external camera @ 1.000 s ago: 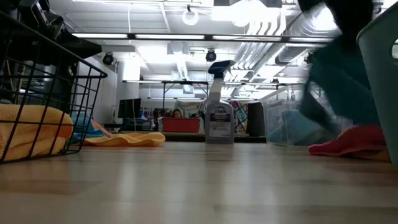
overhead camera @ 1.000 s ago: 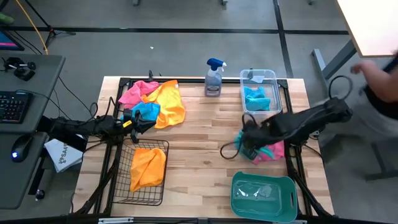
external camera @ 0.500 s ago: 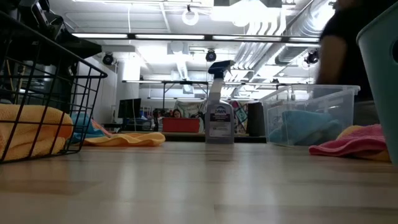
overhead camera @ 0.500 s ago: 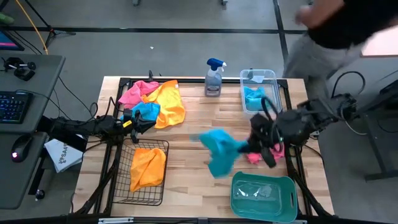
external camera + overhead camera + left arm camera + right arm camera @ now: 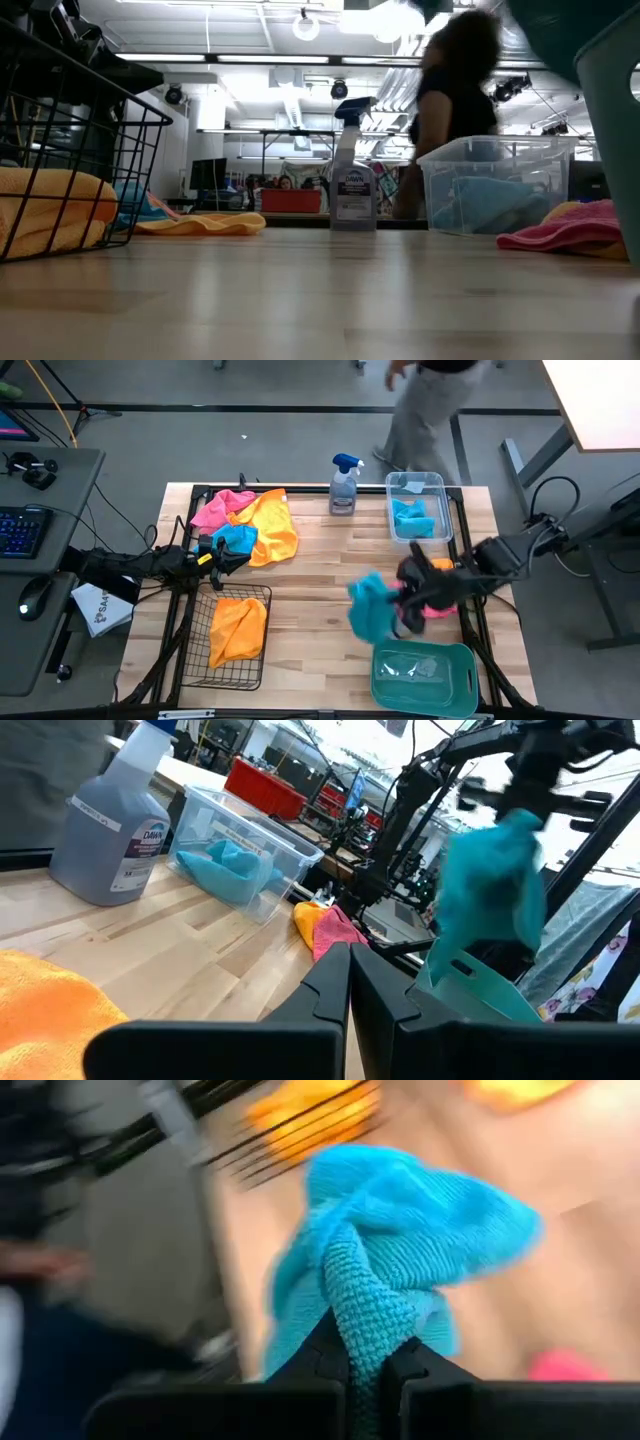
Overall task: Sort microfiber towel by color & place in baskets
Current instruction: Put the right blue microfiber towel into the transparent bin
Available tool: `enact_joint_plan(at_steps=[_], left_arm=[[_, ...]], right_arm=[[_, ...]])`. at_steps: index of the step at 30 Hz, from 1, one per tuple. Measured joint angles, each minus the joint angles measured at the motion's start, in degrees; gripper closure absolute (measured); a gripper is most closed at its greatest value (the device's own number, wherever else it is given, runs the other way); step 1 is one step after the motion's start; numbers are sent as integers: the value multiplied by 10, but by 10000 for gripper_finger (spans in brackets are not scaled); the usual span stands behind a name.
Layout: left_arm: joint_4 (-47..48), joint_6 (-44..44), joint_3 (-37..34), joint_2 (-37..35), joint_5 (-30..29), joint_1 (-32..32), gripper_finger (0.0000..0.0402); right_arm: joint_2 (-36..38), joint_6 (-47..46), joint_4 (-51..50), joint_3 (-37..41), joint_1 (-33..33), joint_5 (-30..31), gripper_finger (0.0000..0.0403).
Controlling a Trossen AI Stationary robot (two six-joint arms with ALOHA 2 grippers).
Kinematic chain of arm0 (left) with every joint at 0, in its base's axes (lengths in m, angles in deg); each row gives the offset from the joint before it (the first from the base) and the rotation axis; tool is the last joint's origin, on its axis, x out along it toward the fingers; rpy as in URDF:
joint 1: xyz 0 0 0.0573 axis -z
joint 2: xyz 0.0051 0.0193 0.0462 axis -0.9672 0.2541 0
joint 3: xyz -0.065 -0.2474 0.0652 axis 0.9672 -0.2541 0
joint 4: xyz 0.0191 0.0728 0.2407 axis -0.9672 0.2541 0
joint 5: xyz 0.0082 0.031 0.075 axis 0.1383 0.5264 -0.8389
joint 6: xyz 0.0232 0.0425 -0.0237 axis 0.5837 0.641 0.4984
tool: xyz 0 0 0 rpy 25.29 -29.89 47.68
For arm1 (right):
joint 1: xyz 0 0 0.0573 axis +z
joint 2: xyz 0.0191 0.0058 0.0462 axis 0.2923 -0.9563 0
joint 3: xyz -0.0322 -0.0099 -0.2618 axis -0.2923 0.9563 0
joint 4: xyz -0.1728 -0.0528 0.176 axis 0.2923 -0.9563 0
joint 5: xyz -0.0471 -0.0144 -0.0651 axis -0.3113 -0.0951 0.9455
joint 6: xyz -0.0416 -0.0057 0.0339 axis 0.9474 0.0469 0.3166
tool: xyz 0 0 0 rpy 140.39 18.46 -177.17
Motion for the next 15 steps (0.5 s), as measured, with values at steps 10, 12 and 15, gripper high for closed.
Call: enact_joint_plan(at_steps=[10, 12, 15], left_arm=[[0, 0, 0, 0, 0, 0, 401], [0, 0, 0, 0, 0, 0, 402], [0, 0, 0, 0, 0, 0, 401]], right_arm=[[7, 40, -218, 2, -258, 252, 402], [7, 66, -221, 2, -320, 291, 402], [6, 135, -195, 3, -415, 293, 402]])
